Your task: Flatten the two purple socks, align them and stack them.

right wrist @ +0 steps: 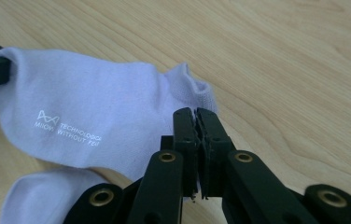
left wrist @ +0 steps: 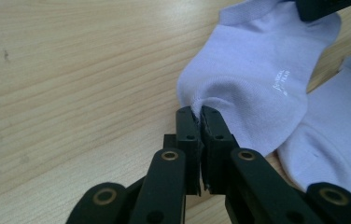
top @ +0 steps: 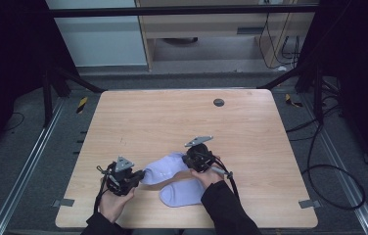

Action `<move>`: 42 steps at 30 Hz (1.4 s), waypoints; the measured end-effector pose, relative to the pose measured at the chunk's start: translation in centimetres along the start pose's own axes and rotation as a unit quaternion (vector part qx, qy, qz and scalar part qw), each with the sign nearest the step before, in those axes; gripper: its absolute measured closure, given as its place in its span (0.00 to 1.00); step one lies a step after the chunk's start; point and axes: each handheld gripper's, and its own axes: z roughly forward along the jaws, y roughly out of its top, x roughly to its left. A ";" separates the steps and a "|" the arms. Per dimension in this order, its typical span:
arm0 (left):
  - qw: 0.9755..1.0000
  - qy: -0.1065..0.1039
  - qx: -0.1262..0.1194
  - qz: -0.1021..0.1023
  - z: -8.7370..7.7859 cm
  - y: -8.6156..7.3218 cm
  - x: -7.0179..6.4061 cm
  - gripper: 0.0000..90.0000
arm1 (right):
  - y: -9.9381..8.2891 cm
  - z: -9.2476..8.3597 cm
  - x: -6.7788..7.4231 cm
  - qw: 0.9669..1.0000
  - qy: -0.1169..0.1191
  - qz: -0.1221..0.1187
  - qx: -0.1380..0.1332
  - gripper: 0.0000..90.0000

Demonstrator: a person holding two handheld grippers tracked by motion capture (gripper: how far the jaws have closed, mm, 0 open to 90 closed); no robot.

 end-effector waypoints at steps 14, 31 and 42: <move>0.999 -0.035 0.004 0.041 0.1 1.2 -3.0 0.96 | -2.7 -5.6 -0.1 1.000 -0.005 0.009 -0.025 0.97; 0.995 -0.062 0.031 0.074 1.3 0.7 -5.9 0.96 | -7.8 -8.7 -0.1 0.999 0.002 0.032 -0.034 0.97; 0.993 -0.058 0.051 0.088 1.9 -0.1 -6.3 0.96 | -9.1 -8.2 0.3 0.999 0.009 0.036 -0.018 0.97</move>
